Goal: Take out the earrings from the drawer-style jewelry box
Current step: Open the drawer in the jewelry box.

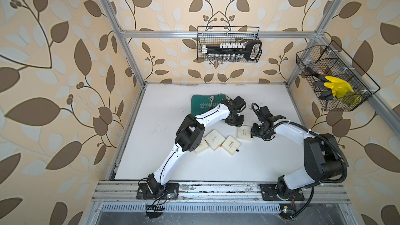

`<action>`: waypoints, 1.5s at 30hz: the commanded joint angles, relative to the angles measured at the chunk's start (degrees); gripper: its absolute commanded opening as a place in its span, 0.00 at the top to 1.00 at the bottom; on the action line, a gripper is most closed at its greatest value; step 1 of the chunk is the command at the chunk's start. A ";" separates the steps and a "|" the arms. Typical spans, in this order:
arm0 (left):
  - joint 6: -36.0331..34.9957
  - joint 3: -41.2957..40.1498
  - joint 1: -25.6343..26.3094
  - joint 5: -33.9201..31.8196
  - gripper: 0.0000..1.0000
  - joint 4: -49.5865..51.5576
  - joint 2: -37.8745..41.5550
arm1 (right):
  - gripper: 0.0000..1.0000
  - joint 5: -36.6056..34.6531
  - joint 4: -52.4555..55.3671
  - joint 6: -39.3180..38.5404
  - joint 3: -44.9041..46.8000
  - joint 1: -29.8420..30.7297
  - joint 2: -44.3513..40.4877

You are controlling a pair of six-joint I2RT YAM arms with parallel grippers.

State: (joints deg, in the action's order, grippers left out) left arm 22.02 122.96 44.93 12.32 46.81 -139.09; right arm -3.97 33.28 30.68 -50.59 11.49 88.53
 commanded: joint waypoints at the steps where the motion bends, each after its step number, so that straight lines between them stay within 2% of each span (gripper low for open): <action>1: -1.74 -3.16 -1.57 -13.23 0.73 9.96 -5.64 | 0.59 -6.41 5.92 0.69 0.49 -2.00 -0.08; 25: -3.32 -2.26 -0.55 -15.86 0.74 10.49 -5.42 | 0.60 -7.68 6.54 0.42 -0.29 -3.52 -0.82; 31: -3.45 0.01 0.11 -13.47 0.68 10.94 -4.19 | 0.60 -7.28 6.54 0.31 -0.65 -3.50 -0.73; 39: -3.30 1.63 0.51 -6.69 0.55 9.85 -0.38 | 0.59 -4.15 4.71 -0.32 -0.74 -3.45 -3.14; 45: -2.40 1.41 0.55 -4.87 0.54 8.94 3.01 | 0.58 -2.50 4.43 -0.44 -1.05 -3.40 -6.58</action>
State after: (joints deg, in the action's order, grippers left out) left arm 19.62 124.97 45.80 7.31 51.05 -138.96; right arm -6.61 36.18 30.59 -50.59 8.43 83.96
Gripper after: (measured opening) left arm 0.460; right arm 0.413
